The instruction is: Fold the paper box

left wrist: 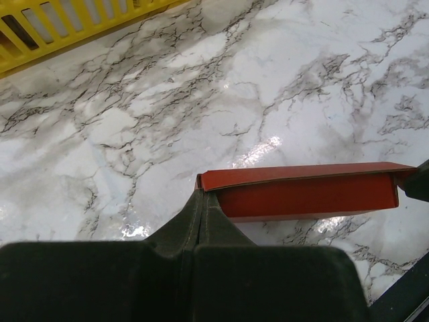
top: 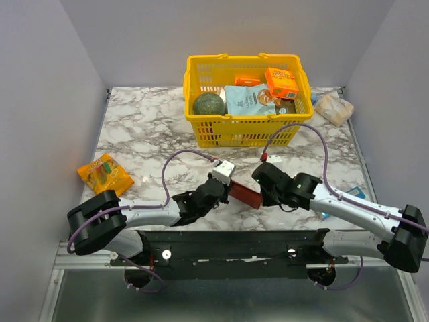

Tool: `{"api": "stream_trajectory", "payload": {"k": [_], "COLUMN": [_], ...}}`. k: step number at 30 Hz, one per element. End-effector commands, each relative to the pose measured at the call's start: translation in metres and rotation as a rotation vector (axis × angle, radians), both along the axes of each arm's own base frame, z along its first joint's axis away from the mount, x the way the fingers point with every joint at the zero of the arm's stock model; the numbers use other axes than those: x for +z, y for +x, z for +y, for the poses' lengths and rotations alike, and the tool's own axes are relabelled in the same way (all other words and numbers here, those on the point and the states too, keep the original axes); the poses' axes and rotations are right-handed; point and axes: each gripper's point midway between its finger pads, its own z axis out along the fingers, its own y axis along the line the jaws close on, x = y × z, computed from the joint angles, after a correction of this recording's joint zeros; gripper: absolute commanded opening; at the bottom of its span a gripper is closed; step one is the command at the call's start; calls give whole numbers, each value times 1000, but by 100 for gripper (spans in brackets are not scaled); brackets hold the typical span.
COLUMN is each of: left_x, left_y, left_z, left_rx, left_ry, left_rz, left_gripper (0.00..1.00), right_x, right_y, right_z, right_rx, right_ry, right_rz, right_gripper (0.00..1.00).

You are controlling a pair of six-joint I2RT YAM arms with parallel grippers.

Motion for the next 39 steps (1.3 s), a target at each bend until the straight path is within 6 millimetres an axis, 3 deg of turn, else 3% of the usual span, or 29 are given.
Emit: {"api": "stream_trajectory", "payload": {"k": [1, 18, 39], "left_x": [-82, -82, -86], "left_y": [-40, -47, -48], "left_z": [40, 38, 41], "left_rx": [-60, -89, -84], "left_ry": [278, 276, 284], "left_rz": [180, 185, 190], "left_gripper": [0, 0, 0], "right_x": [16, 23, 26], "right_y": [14, 28, 39], "right_z": [25, 25, 9], "right_rx": [-62, -181, -283], "right_ry": [148, 351, 452], "right_rz": [-21, -22, -52], "right_gripper": [1, 1, 1]}}
